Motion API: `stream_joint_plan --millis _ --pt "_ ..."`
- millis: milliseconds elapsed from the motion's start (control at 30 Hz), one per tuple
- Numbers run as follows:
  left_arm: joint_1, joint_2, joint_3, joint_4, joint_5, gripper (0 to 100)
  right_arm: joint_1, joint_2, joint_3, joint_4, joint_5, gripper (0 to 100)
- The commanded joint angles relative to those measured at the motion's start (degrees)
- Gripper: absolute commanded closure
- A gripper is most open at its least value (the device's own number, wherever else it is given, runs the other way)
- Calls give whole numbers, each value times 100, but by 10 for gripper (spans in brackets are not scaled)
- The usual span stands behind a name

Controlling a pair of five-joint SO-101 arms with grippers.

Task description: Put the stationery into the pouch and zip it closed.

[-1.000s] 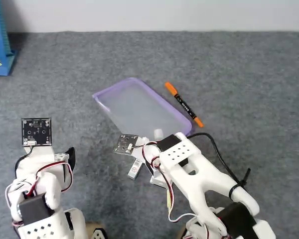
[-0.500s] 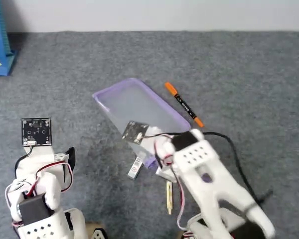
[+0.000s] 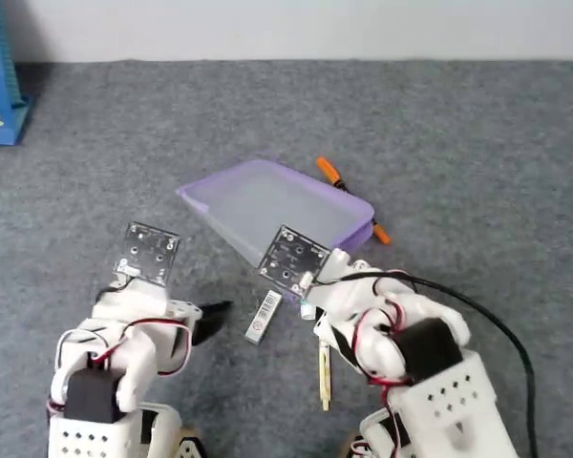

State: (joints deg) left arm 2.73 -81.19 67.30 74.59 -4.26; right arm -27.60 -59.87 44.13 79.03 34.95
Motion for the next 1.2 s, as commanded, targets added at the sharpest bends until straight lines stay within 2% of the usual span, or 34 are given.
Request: stream_joint_plan --millis 0,267,533,800,967,1167 --pt "431 0 -92 -97 413 612 -66 -286 -316 48 -88 990" --pt "1363 0 -57 -686 1073 612 -488 -620 -316 136 -237 990" --pt "1908 0 -40 -818 1266 613 -505 -664 -316 145 -273 990" --pt "1855 -9 637 -1609 1284 633 -505 -664 -316 163 -281 990" --pt "1556 -9 637 -1644 1257 709 -488 -673 -316 409 -246 990" --pt "1292 -9 549 -1600 1257 716 -497 -673 -316 435 -246 990"
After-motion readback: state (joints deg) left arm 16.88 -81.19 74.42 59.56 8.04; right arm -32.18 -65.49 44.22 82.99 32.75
